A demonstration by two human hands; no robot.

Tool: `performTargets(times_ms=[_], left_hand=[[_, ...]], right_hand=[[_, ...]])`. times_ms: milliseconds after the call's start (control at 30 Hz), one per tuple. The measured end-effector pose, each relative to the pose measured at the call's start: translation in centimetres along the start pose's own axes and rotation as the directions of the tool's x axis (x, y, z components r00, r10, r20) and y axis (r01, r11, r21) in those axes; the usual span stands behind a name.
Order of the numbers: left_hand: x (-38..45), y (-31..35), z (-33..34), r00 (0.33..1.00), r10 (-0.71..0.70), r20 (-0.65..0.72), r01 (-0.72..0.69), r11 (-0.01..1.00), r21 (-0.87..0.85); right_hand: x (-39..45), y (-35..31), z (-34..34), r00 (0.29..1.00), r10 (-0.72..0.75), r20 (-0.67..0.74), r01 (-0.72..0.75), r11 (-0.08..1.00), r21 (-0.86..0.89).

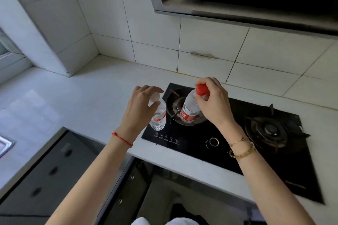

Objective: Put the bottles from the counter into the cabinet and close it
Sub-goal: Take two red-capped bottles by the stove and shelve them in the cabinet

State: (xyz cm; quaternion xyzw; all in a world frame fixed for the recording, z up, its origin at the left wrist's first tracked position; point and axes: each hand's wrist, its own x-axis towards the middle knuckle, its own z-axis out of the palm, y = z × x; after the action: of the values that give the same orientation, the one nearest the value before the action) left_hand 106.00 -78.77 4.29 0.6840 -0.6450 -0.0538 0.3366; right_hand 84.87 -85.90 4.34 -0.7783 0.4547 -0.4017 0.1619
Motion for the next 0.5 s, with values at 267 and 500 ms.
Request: performTargets(times_ms=[267,500], left_hand=[[-11.5,2.4,-1.6,0.985,0.121,0.127,-0.111,0.99,-0.083],[-20.0,4.8,-1.6,0.95,0.19,0.246,-0.159,0.977,-0.139]], right_hand=[[-14.5,-5.1,-2.5,0.993,0.116,0.012,-0.115,0.992,-0.045],[-24.1,-7.9,-4.8,0.981,0.193,0.015,-0.191,0.978,-0.079]])
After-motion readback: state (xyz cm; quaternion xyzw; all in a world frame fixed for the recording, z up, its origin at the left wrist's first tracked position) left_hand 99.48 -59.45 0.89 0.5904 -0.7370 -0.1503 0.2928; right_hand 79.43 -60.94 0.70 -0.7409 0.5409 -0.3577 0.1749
